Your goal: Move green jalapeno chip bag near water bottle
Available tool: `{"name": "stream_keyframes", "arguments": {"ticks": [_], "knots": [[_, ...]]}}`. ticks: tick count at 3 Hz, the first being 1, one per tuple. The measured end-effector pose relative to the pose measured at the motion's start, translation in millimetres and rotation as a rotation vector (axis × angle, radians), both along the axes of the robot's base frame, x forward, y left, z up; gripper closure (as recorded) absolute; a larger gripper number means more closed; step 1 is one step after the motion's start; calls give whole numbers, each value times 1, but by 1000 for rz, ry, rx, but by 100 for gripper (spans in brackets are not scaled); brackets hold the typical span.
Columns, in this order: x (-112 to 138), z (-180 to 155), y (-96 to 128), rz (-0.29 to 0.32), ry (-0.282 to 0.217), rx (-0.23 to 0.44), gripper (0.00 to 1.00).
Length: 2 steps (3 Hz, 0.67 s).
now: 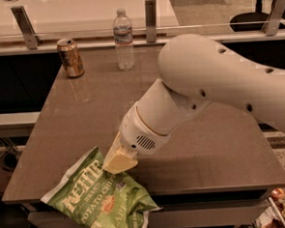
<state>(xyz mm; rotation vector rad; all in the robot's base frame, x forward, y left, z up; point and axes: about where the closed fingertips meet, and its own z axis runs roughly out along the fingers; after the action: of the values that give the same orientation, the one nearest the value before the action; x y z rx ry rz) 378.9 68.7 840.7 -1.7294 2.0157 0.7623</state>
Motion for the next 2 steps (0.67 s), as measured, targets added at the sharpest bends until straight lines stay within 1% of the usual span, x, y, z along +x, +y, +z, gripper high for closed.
{"name": "stream_keyframes", "arguments": {"ticks": [1, 2], "knots": [[0, 0, 0, 0, 0, 0, 100], [4, 19, -5, -24, 9, -45, 100]]}}
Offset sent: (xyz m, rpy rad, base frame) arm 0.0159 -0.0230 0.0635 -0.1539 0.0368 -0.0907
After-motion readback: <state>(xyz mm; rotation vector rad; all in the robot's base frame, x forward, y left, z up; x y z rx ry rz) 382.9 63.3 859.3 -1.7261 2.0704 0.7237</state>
